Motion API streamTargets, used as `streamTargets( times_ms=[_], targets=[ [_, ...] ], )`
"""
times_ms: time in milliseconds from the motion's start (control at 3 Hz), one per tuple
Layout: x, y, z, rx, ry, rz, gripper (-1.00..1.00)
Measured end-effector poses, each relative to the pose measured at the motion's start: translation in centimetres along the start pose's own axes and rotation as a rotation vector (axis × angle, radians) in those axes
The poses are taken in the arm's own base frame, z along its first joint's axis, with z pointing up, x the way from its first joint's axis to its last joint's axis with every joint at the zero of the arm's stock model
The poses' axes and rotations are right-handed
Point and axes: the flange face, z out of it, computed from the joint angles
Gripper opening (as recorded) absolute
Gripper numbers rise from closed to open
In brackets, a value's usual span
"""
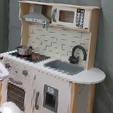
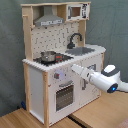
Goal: Play with the kitchen
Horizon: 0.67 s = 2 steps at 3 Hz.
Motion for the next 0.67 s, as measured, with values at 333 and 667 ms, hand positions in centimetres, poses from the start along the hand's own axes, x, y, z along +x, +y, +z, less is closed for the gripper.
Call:
streamTargets(
  times_ms=[333,667],
  targets=[
    [-1.0,-2.2,-0.6,0.033,0.015,0.060,1.00],
    [-2.2,-3.1,-2.0,0.049,0.038,0.123,1.00]
  ],
)
